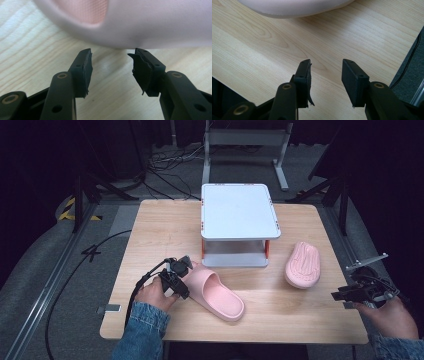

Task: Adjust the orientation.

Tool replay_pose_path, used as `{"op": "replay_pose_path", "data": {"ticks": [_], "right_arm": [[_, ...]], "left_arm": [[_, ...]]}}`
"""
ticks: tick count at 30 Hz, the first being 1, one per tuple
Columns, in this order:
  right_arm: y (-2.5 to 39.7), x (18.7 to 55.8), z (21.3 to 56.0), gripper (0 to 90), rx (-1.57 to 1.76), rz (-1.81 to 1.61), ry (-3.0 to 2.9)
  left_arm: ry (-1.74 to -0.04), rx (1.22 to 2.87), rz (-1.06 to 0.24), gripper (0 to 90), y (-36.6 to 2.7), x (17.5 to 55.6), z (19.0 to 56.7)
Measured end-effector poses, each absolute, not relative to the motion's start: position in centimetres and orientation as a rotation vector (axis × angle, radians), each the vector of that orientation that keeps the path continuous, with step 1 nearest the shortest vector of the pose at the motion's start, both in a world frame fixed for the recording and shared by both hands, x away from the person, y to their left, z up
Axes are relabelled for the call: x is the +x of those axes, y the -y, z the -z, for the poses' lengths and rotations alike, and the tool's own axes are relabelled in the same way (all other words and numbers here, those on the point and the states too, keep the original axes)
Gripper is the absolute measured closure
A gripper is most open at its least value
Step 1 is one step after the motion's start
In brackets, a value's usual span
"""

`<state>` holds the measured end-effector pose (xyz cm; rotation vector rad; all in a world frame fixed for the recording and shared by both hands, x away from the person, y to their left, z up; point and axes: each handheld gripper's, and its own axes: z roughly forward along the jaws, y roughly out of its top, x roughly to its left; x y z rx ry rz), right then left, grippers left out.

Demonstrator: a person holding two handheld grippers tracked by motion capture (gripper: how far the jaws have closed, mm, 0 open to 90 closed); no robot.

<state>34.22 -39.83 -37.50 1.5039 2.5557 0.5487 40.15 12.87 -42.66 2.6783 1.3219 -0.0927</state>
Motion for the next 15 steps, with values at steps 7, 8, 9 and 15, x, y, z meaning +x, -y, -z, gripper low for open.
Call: {"op": "replay_pose_path", "data": {"ticks": [7, 8, 9, 15], "right_arm": [[39.7, 34.3, 37.6, 58.7, 1.497, -0.543, -2.556], [39.6, 34.4, 37.6, 58.6, 1.496, -0.548, -2.555], [39.5, 34.5, 37.6, 58.5, 1.494, -0.545, -2.559], [39.0, 34.8, 37.7, 57.3, 1.466, -0.538, -2.581]], "left_arm": [[-1.323, 2.613, 0.086, 40.6, -12.3, 38.6, 40.3], [-1.31, 2.604, 0.077, 39.4, -12.0, 38.3, 39.8], [-1.282, 2.596, 0.07, 38.2, -11.5, 37.8, 39.2], [-1.21, 2.622, 0.002, 38.0, -8.2, 36.3, 38.3]]}}
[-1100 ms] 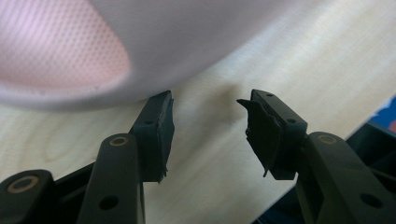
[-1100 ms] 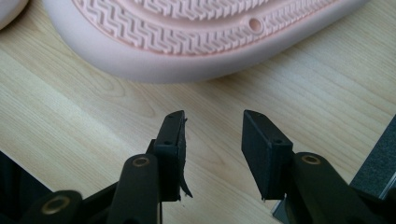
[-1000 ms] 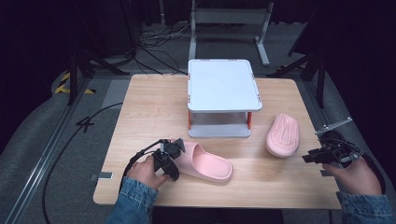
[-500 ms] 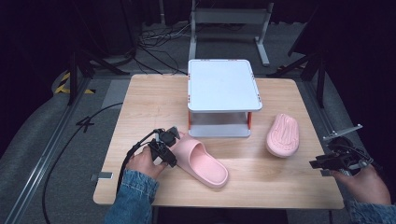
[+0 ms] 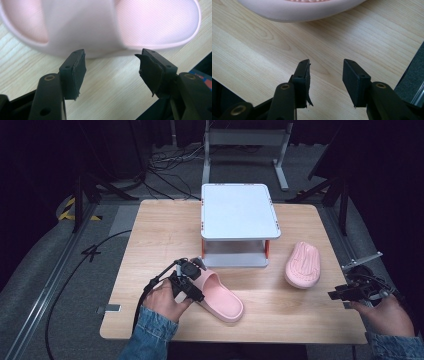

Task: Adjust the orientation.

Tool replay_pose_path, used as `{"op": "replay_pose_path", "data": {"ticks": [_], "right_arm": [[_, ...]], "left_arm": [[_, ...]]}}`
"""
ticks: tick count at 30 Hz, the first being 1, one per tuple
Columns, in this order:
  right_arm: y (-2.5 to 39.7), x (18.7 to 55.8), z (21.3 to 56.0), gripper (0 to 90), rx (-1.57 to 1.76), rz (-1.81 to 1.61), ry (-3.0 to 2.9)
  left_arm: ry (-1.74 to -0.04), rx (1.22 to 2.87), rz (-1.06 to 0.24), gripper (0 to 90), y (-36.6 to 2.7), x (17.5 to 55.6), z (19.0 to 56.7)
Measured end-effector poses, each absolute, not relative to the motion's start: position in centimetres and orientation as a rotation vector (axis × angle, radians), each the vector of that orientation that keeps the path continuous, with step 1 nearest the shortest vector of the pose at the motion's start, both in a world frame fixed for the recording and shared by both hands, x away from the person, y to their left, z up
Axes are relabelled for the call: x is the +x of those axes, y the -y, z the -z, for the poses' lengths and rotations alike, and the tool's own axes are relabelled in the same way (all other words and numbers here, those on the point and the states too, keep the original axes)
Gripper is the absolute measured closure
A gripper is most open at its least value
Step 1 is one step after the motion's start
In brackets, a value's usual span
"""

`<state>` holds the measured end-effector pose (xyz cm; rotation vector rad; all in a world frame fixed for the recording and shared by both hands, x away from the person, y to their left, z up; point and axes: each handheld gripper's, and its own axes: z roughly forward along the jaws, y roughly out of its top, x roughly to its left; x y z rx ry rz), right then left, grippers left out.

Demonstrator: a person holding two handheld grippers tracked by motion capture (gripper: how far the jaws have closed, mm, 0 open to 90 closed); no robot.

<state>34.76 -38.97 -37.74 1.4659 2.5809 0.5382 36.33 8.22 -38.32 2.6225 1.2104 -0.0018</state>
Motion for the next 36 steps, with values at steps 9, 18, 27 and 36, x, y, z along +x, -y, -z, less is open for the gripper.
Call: {"op": "replay_pose_path", "data": {"ticks": [9, 18, 27, 36], "right_arm": [[38.4, 34.7, 37.9, 55.5, 1.427, -0.524, -2.603], [38.1, 34.8, 38.2, 55.0, 1.411, -0.496, -2.617], [38.3, 34.8, 38.1, 54.7, 1.414, -0.499, -2.616], [37.9, 35.0, 38.4, 54.5, 1.406, -0.484, -2.626]], "left_arm": [[-1.327, 2.636, -0.073, 36.5, -7.0, 37.1, 39.2], [-1.378, 2.612, -0.052, 39.7, -8.0, 37.7, 39.6], [-1.406, 2.602, -0.081, 47.9, -11.2, 37.7, 39.3], [-1.354, 2.548, -0.136, 55.3, -11.4, 38.2, 39.4]]}}
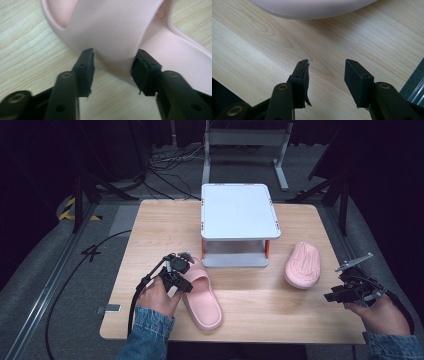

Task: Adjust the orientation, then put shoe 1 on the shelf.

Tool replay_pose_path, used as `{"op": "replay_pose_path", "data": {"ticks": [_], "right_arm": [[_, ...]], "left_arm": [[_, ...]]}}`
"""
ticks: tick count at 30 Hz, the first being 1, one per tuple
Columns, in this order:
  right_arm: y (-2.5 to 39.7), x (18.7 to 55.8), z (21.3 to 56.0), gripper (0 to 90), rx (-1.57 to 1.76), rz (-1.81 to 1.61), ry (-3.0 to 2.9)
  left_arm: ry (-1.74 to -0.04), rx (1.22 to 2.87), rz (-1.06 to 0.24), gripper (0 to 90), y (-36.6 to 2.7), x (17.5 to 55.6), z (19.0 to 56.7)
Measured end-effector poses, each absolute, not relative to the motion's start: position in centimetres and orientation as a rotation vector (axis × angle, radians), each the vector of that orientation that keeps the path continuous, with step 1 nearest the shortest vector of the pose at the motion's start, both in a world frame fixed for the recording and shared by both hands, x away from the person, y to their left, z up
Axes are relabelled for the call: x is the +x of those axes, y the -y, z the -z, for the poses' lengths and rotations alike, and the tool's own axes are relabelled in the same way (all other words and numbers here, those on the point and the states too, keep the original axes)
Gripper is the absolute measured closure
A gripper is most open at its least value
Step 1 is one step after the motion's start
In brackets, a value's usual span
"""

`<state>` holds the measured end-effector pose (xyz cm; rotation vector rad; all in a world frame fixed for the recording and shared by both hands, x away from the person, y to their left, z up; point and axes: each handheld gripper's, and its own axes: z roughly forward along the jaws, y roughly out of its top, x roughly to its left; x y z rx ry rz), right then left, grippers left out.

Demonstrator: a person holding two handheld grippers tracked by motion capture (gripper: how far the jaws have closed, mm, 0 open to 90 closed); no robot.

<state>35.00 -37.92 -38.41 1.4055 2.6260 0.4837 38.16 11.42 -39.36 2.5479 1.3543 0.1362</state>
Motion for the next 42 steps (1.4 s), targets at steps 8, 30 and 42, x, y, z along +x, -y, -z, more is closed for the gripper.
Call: {"op": "replay_pose_path", "data": {"ticks": [8, 30, 42], "right_arm": [[37.9, 35.0, 38.5, 54.8, 1.397, -0.483, -2.627], [38.0, 34.4, 38.9, 54.8, 1.417, -0.468, -2.629], [38.9, 33.5, 39.2, 54.9, 1.466, -0.452, -2.61]], "left_arm": [[-1.404, 2.53, -0.199, 72.1, -12.2, 37.8, 38.8], [-1.252, 2.514, -0.284, 79.7, -9.4, 37.6, 35.2], [-1.2, 2.507, -0.296, 79.7, -5.5, 41.5, 35.4]]}}
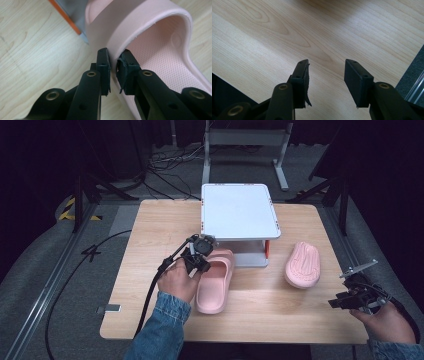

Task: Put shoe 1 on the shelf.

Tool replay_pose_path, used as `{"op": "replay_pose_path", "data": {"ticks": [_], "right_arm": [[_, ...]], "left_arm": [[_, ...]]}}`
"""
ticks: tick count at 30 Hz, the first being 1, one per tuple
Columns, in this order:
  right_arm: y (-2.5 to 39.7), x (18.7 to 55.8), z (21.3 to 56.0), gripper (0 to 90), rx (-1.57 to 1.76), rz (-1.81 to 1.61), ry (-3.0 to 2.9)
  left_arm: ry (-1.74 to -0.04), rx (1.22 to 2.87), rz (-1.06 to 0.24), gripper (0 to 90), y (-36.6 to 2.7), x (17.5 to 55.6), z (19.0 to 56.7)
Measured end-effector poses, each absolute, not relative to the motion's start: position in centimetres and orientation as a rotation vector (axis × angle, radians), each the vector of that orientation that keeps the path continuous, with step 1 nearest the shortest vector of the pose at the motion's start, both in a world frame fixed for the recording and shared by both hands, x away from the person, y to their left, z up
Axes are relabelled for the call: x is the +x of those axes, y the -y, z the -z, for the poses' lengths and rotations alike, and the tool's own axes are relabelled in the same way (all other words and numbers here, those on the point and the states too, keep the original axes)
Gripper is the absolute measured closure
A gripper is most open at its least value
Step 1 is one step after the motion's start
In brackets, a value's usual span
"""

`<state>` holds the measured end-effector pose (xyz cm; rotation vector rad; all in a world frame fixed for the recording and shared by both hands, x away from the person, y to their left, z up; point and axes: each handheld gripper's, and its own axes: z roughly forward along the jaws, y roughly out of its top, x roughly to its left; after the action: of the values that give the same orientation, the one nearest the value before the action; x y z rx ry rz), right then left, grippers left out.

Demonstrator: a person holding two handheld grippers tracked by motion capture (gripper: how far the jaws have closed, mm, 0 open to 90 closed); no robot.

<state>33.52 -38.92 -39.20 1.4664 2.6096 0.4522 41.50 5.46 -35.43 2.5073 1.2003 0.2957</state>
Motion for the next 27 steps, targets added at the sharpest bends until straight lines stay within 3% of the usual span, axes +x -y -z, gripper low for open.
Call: {"op": "replay_pose_path", "data": {"ticks": [23, 27], "right_arm": [[38.8, 33.1, 39.7, 54.7, 1.461, -0.438, -2.622], [38.8, 33.1, 39.6, 54.6, 1.458, -0.441, -2.622]], "left_arm": [[-1.284, 2.459, -0.334, 76.4, -4.2, 44.8, 38.4], [-1.285, 2.467, -0.309, 67.5, -4.3, 44.7, 38.7]]}}
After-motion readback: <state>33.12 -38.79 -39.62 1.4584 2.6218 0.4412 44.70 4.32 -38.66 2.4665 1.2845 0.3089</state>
